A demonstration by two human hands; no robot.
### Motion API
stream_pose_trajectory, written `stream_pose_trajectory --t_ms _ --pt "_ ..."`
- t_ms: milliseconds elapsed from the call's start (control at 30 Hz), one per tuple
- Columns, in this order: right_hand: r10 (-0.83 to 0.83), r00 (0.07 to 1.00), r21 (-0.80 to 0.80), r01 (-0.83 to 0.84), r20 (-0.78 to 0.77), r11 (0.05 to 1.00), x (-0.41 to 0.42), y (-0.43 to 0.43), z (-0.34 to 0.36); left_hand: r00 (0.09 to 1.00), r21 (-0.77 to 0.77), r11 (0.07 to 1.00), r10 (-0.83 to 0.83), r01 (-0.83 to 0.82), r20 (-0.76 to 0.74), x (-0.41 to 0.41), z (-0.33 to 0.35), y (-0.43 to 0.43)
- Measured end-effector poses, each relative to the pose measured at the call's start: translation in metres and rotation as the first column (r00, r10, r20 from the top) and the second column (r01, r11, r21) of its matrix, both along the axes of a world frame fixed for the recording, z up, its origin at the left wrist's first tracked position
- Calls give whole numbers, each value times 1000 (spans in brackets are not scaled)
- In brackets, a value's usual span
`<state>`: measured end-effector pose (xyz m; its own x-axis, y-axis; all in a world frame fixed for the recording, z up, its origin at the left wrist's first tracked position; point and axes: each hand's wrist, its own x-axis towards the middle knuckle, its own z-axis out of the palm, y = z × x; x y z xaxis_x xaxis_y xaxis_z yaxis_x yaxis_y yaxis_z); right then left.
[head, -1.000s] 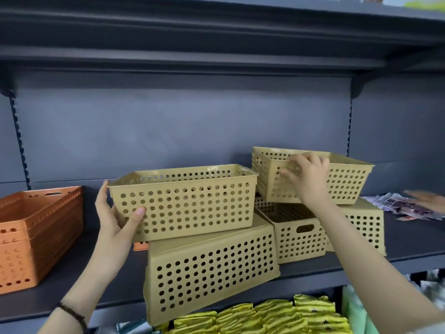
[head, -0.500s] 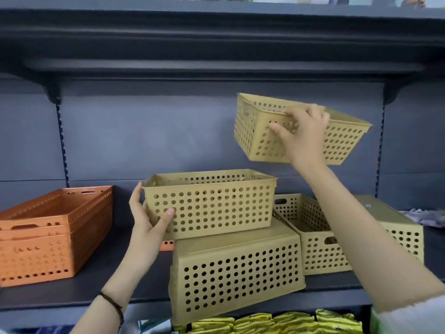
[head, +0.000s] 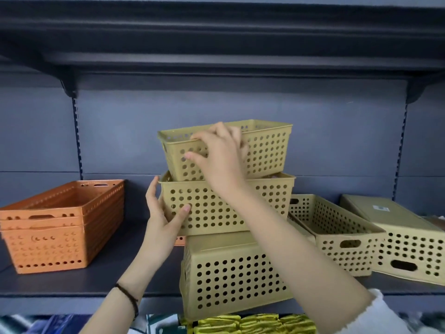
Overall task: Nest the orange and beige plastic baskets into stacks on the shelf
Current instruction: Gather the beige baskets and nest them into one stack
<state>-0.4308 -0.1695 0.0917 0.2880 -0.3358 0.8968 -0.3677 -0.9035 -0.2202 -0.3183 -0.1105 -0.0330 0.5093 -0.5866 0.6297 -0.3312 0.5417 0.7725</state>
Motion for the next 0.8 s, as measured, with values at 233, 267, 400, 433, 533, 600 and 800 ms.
stream_pose_trajectory --t_ms 233,267,400,433,533,600,800 --pt "-103 993 -47 106 55 993 17 9 -22 1000 -27 1000 -2 1 -31 -1 19 8" --pt "-114 991 -44 117 64 992 17 9 -24 999 -41 999 20 -22 -42 0 25 7" --pt "-97 995 -50 97 6 994 11 7 -29 991 -30 991 132 -131 15 6 45 -4" --pt "-79 997 -61 78 -10 995 8 6 -30 985 -34 985 171 -170 25 6 46 -7" --pt "-48 997 -56 51 59 997 -11 -8 -30 965 -56 964 262 -261 -5 3 49 -10" --pt "-125 964 20 124 235 992 -32 -28 -32 959 -39 958 282 -282 -16 3 50 -8" --pt "-221 924 478 48 312 877 -72 -83 -48 962 -32 962 273 -273 -9 1 52 -6"
